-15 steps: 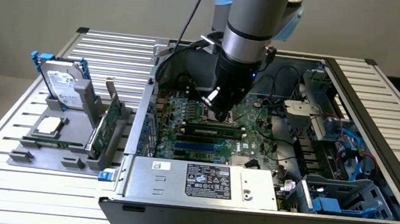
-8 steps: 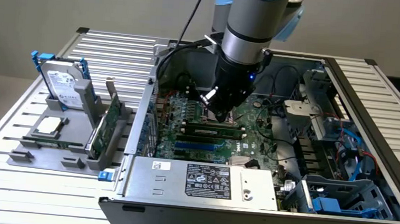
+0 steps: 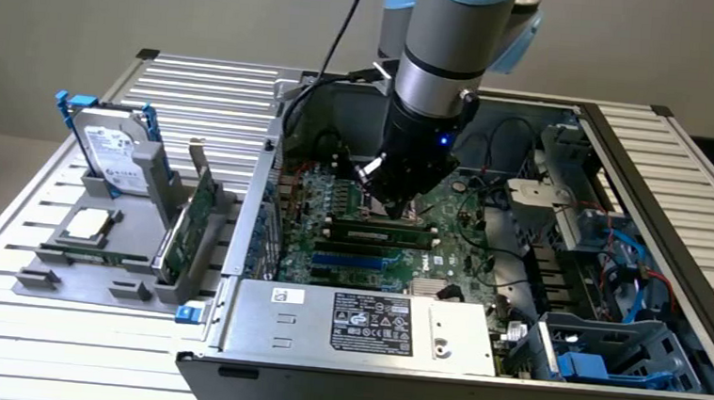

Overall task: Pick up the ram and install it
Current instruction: 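Press down the ram until it locks into place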

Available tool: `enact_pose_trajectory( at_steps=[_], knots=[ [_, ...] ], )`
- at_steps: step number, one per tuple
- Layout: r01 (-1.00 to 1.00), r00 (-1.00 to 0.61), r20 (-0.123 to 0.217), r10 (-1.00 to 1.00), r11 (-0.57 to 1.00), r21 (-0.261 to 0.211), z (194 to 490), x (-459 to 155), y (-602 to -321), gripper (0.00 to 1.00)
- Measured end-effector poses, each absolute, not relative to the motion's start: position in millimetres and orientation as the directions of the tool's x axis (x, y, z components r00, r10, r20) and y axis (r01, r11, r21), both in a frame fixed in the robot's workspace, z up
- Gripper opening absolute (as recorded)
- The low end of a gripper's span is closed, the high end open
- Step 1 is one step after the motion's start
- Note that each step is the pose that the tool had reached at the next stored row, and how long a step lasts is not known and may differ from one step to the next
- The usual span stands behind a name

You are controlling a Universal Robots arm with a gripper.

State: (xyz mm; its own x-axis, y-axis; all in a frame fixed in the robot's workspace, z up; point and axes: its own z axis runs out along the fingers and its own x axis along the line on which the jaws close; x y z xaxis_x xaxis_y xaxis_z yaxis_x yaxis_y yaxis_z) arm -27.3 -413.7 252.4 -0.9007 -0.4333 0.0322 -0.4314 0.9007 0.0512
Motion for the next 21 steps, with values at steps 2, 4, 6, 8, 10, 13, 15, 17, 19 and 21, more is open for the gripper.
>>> enact_pose_trajectory(
  at_steps=[2, 4, 6, 8, 10, 13, 15, 17, 19, 21],
  knots=[
    [-0.398, -0.916, 0.032, -0.4, 0.916, 0.051, 251.7, -27.3, -413.7, 0.11],
    [-0.364, -0.93, 0.032, -0.366, 0.93, 0.051, 251.2, -27.3, -413.7, 0.11],
    [-0.33, -0.943, 0.032, -0.332, 0.942, 0.051, 250.7, -27.3, -413.7, 0.11],
    [-0.296, -0.954, 0.032, -0.298, 0.954, 0.051, 250.3, -27.3, -413.7, 0.11],
    [-0.26, -0.965, 0.032, -0.262, 0.964, 0.051, 249.9, -27.3, -413.7, 0.11],
    [-0.208, -0.977, 0.032, -0.21, 0.977, 0.051, 249.3, -27.3, -413.7, 0.11],
    [-0.174, -0.984, 0.032, -0.175, 0.983, 0.051, 249.2, -27.3, -413.7, 0.11],
    [-0.14, -0.989, 0.032, -0.142, 0.989, 0.051, 249.2, -27.3, -413.7, 0.11],
    [-0.118, -0.992, 0.032, -0.12, 0.992, 0.051, 249.1, -27.6, -413.7, 0.11],
    [-0.118, -0.992, 0.032, -0.12, 0.992, 0.051, 249.1, -29.1, -414.1, 0.11]
  ],
)
